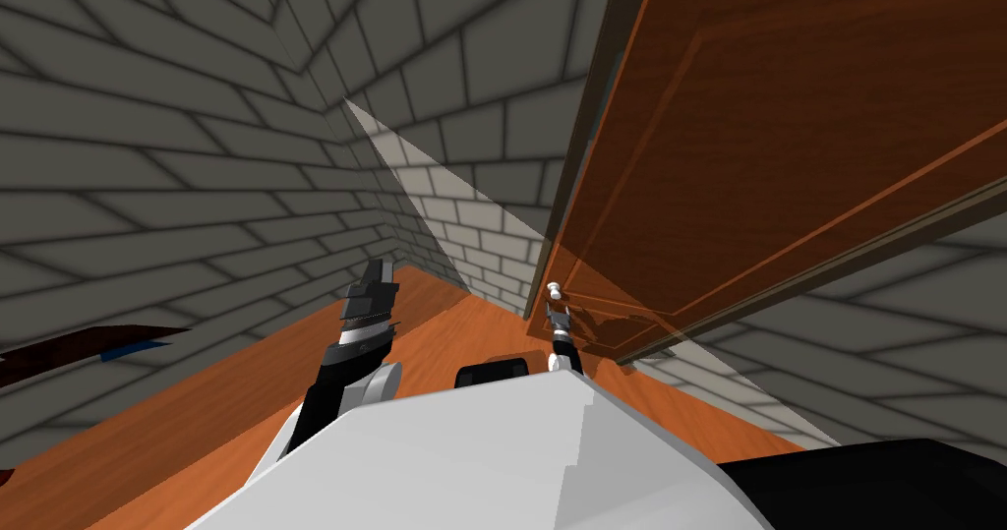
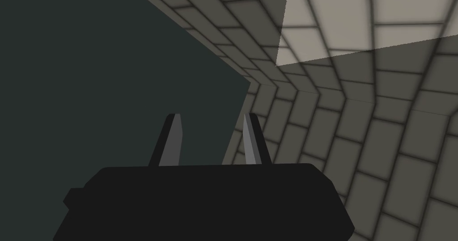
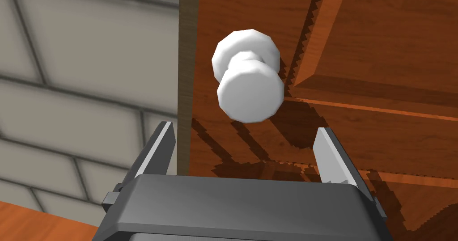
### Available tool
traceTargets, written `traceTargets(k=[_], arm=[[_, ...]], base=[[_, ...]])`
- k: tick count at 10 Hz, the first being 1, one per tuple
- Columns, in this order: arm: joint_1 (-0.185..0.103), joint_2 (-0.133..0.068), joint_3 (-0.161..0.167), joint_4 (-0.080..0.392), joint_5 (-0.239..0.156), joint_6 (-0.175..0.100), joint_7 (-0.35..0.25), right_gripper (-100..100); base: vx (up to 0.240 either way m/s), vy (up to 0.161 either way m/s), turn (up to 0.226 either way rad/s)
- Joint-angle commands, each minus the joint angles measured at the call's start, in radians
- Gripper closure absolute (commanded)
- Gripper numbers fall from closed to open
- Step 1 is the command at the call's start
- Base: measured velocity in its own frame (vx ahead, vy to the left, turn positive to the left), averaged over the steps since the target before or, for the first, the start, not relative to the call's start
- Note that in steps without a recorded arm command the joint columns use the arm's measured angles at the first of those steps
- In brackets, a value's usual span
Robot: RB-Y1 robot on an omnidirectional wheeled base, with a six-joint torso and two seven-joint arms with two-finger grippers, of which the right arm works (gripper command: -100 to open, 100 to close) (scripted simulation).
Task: Pull the door open
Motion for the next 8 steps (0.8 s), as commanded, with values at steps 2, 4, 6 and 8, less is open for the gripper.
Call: traceTargets(k=[2, 4, 6, 8], arm=[[0.001, 0.006, 0.01, -0.01, -0.027, 0.005, -0.06, -100], [0.002, 0.01, 0.015, -0.017, -0.043, 0.008, -0.092, -100], [0.009, -0.021, 0.003, 0.004, -0.046, -0.003, -0.119, -100], [0.014, -0.048, -0.007, 0.022, -0.053, -0.011, -0.151, -100]], base=[[-0.078, -0.01, 0.033], [-0.053, -0.004, 0.03], [0.048, 0.002, 0.083], [0.193, -0.032, 0.101]])
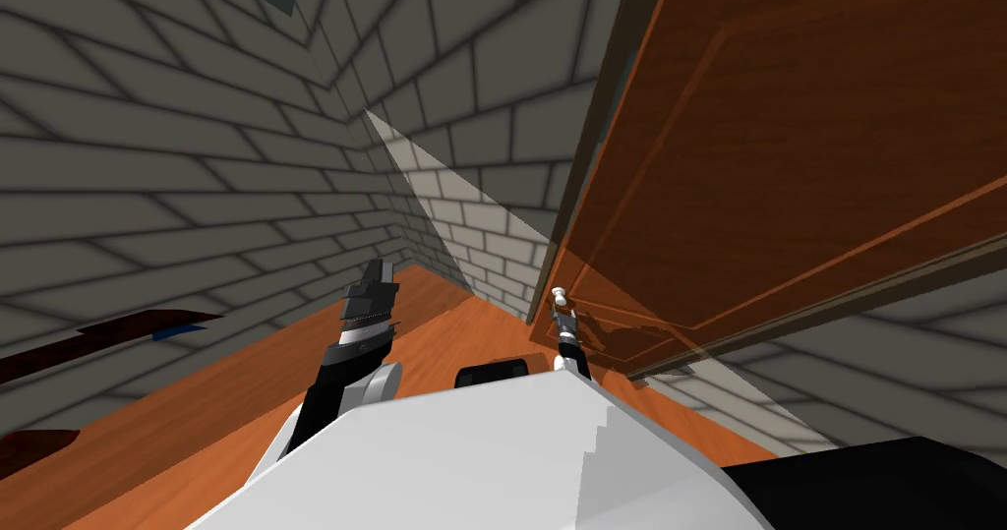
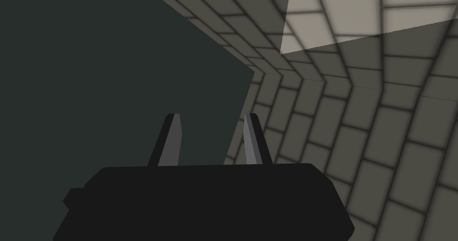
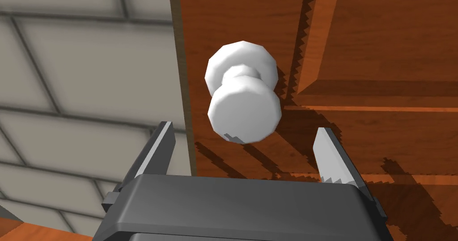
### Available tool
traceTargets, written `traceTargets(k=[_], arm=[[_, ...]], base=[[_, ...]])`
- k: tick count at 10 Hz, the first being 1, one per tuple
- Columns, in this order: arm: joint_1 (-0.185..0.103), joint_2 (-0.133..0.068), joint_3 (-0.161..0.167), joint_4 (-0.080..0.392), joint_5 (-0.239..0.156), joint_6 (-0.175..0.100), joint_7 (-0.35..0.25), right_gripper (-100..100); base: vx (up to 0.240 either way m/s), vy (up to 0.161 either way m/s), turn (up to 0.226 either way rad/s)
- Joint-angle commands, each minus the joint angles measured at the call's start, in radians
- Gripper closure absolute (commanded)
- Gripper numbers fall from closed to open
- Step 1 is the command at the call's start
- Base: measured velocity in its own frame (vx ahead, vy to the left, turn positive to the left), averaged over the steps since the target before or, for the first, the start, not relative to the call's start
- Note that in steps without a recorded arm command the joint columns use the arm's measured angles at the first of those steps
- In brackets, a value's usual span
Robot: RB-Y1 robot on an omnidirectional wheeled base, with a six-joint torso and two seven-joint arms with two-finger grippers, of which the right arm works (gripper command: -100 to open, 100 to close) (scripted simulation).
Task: Pull the door open
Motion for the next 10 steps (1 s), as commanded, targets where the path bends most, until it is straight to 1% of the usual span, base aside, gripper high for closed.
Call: traceTargets(k=[1, 2, 4, 5, 6, 10], arm=[[-0.011, -0.009, -0.001, 0.032, 0.0, -0.014, -0.02, -100], [-0.01, -0.018, -0.004, 0.038, -0.002, -0.016, -0.031, -100], [-0.004, -0.047, -0.015, 0.058, -0.01, -0.026, -0.066, -100], [-0.015, -0.034, -0.011, 0.062, -0.007, -0.025, -0.051, -100], [-0.015, -0.034, -0.011, 0.062, -0.007, -0.025, -0.051, 100], [-0.015, -0.034, -0.011, 0.062, -0.007, -0.025, -0.051, 100]], base=[[0.131, -0.01, 0.047], [0.08, 0.0, 0.038], [0.129, -0.009, 0.107], [0.074, -0.009, 0.023], [-0.015, -0.007, -0.049], [-0.016, -0.002, 0.004]])
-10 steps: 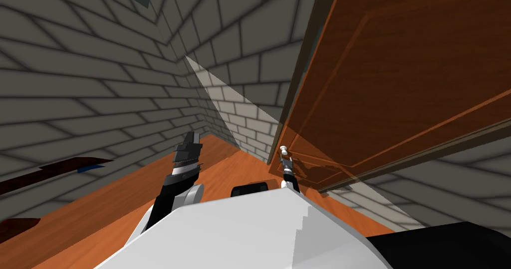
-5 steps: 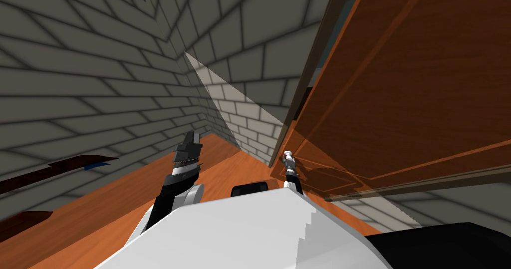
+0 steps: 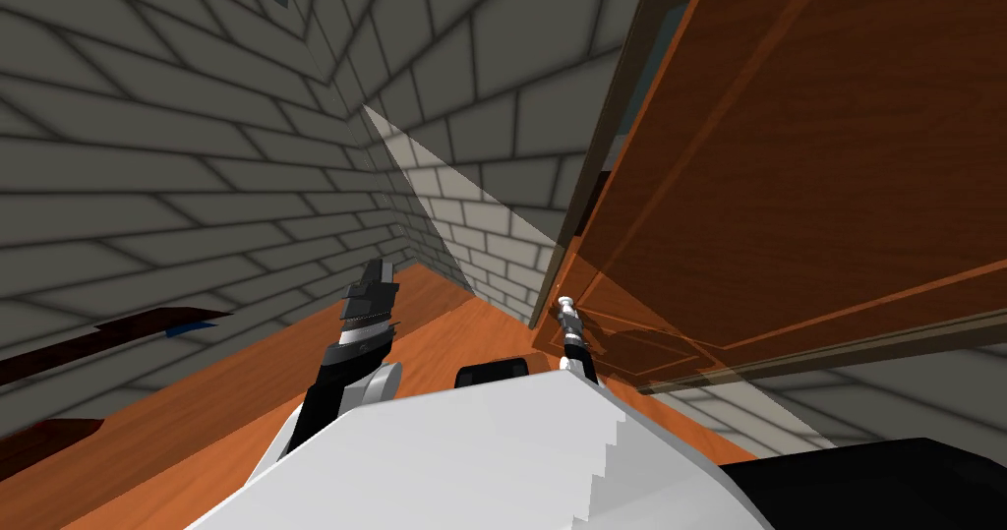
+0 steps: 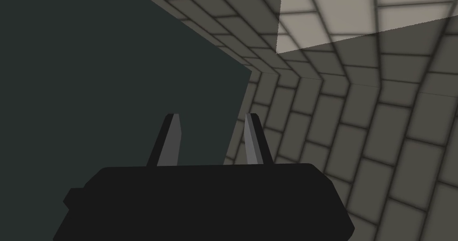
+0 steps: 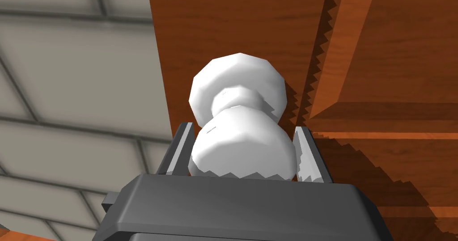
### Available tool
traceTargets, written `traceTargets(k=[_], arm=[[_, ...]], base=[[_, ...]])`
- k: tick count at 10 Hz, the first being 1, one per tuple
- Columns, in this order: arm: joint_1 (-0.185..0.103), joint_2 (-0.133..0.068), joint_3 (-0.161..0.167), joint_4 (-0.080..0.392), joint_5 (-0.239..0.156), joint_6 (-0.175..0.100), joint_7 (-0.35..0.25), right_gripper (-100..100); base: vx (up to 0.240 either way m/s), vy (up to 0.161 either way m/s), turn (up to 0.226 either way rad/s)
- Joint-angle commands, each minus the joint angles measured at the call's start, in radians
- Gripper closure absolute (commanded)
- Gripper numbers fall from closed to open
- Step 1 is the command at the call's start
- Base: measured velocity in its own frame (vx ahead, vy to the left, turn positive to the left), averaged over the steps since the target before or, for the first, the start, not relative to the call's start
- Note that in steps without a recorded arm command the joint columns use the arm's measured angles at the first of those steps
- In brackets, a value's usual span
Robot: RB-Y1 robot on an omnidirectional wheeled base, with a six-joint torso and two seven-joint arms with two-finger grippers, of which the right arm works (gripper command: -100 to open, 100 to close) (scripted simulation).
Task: Pull the door open
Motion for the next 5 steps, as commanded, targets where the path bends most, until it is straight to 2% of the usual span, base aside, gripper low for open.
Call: traceTargets(k=[1, 2, 5], arm=[[-0.001, 0.003, 0.003, -0.001, 0.001, 0.0, -0.001, 100], [0.009, -0.017, 0.021, -0.005, 0.009, -0.004, -0.025, 100], [0.023, -0.045, 0.055, -0.013, 0.023, -0.012, -0.065, 100]], base=[[0.0, 0.0, 0.0], [-0.136, 0.013, 0.144], [-0.246, -0.032, 0.136]])
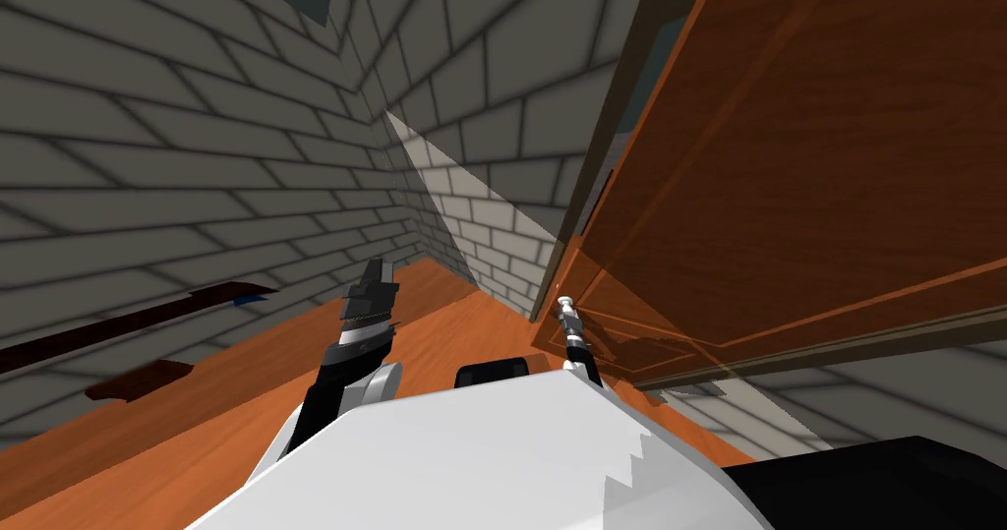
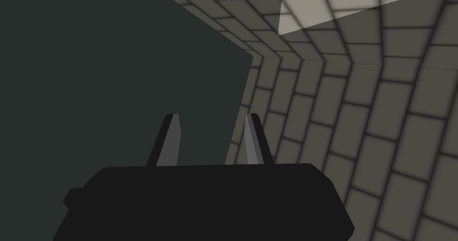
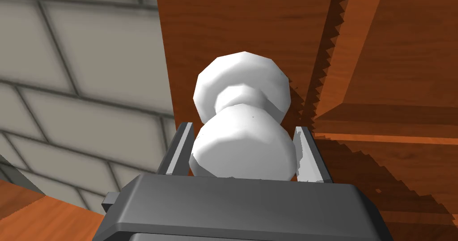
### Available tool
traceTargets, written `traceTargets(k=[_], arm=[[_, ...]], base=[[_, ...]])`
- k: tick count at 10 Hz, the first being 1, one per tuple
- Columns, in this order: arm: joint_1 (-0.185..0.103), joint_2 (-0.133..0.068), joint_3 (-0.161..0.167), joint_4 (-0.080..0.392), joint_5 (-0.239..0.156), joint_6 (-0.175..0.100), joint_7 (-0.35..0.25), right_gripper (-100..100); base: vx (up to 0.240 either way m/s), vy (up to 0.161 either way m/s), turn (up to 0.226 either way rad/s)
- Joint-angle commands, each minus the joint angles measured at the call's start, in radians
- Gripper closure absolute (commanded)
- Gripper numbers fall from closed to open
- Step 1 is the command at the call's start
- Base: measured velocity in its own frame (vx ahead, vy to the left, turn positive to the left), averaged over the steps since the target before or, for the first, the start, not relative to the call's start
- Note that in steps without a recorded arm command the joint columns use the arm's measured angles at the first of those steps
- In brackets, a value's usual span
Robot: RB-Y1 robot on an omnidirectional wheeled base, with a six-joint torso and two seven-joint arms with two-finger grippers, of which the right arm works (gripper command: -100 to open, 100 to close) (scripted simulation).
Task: Pull the door open
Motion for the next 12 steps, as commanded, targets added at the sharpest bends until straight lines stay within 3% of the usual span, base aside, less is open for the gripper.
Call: traceTargets(k=[1, 5, 6, 12], arm=[[0.006, -0.015, 0.023, 0.0, 0.009, -0.007, -0.029, 100], [0.03, -0.061, 0.079, -0.013, 0.033, -0.019, -0.095, 100], [0.025, -0.056, 0.069, -0.009, 0.029, -0.018, -0.085, 100], [0.075, -0.125, 0.161, -0.025, 0.073, -0.073, -0.176, 100]], base=[[-0.221, -0.009, 0.12], [-0.238, -0.02, 0.151], [-0.118, -0.013, 0.037], [-0.242, -0.024, 0.121]])
